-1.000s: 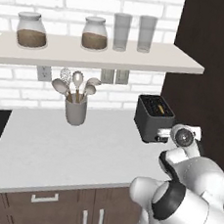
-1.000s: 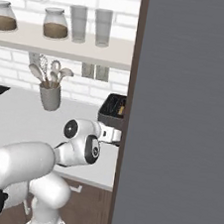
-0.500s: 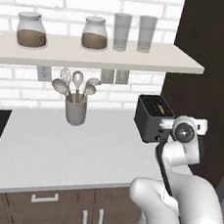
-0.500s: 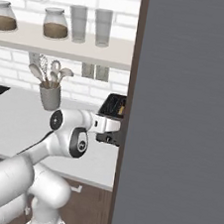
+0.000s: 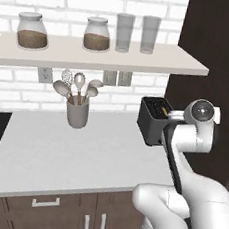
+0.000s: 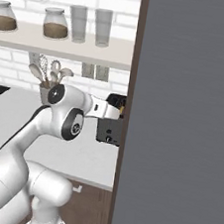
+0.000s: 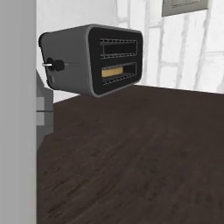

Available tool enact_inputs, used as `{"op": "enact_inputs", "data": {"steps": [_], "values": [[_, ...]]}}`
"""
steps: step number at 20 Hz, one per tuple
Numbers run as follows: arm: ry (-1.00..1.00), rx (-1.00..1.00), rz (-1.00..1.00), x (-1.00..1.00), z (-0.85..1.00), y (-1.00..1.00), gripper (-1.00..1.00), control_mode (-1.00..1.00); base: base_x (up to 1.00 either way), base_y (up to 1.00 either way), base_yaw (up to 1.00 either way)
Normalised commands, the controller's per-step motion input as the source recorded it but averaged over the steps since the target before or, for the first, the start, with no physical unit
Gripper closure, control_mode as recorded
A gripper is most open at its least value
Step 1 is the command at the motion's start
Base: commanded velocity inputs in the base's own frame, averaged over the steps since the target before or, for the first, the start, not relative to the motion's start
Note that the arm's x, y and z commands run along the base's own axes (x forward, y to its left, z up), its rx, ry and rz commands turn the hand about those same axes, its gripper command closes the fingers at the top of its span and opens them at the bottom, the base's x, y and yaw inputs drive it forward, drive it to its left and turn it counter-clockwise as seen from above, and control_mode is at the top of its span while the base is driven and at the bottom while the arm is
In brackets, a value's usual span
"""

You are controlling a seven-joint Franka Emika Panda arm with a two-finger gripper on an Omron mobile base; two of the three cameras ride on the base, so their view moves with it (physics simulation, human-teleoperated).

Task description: Start the toaster. Once the lever pops up, take the bread to the plate on the dining counter.

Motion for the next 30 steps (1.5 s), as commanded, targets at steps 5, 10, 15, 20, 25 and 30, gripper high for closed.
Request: {"op": "enact_inputs", "data": {"steps": [5,10,15,20,25,30], "values": [[-0.01,0.00,0.00,0.00,0.00,0.00,1.00,-1.00,0.00,0.00,0.00],[0.00,0.00,0.00,0.00,0.00,0.00,1.00,-1.00,0.00,0.00,0.00],[0.00,0.00,0.00,0.00,0.00,0.00,1.00,-1.00,0.00,0.00,0.00],[0.00,0.00,0.00,0.00,0.00,0.00,1.00,-1.00,0.00,0.00,0.00],[0.00,0.00,0.00,0.00,0.00,0.00,1.00,-1.00,0.00,0.00,0.00],[0.00,0.00,0.00,0.00,0.00,0.00,1.00,-1.00,0.00,0.00,0.00]]}}
